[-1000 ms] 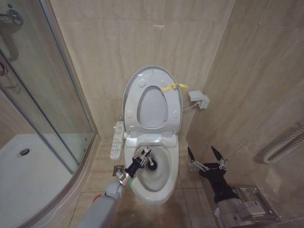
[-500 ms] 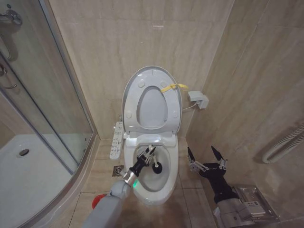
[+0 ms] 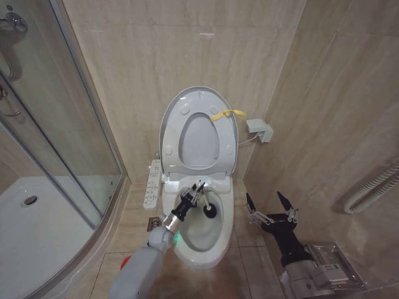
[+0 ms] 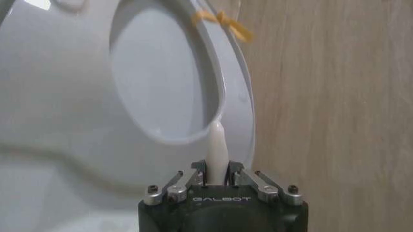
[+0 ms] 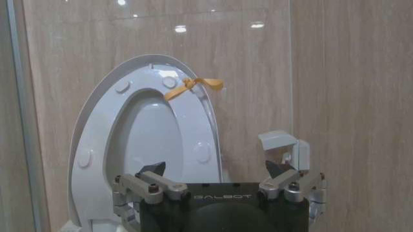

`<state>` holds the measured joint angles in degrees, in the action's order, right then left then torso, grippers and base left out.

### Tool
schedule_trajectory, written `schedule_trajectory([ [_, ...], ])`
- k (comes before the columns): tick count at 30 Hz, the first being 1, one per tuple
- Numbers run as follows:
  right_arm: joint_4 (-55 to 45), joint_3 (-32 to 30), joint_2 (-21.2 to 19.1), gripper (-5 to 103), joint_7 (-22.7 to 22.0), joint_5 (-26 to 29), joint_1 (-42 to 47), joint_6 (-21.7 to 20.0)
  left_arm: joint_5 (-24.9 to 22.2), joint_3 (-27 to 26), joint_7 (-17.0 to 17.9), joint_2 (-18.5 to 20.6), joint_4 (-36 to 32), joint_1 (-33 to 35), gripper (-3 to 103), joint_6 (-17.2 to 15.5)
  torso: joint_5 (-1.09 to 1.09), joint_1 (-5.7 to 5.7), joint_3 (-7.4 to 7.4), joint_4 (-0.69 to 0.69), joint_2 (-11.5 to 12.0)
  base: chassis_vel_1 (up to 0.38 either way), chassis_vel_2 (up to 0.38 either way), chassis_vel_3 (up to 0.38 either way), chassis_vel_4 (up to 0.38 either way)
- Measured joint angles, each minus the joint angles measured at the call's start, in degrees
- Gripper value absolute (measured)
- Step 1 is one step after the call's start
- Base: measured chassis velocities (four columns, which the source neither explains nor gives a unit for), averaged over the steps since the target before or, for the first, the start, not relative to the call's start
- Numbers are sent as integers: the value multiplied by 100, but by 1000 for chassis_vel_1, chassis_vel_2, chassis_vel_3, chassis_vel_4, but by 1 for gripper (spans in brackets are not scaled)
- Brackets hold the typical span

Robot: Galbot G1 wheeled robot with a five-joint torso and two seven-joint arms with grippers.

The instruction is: Open the toilet lid, clean the toilet bowl with a toilet brush, close the toilet lid, and flush.

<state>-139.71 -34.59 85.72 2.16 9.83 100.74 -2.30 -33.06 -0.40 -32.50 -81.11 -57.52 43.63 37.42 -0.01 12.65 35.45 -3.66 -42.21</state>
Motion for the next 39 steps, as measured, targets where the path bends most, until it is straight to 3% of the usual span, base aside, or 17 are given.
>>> schedule_trajectory([
  [5, 0, 0, 0, 100, 0, 0, 0, 0, 100, -98, -177, 189, 50, 156, 21, 100, 0, 0, 0, 3, 0, 0, 0, 0, 0],
  [15, 0, 0, 0, 100, 0, 0, 0, 0, -3, -112, 18, 156, -414, -72, 21, 83, 1, 0, 0, -2, 0, 0, 0, 0, 0],
  [23, 0, 0, 0, 100, 0, 0, 0, 0, -134, -82, -71, 181, -246, 197, 21, 116, 0, 0, 0, 2, 0, 0, 0, 0, 0],
  [28, 0, 0, 0, 100, 0, 0, 0, 0, 66, -174, -166, 259, -149, 275, 21, 233, 1, 0, 0, 1, 0, 0, 0, 0, 0],
  [39, 0, 0, 0, 100, 0, 0, 0, 0, -67, 56, 153, 47, -608, -54, 21, 108, 1, 0, -1, -1, 0, 0, 0, 0, 0],
])
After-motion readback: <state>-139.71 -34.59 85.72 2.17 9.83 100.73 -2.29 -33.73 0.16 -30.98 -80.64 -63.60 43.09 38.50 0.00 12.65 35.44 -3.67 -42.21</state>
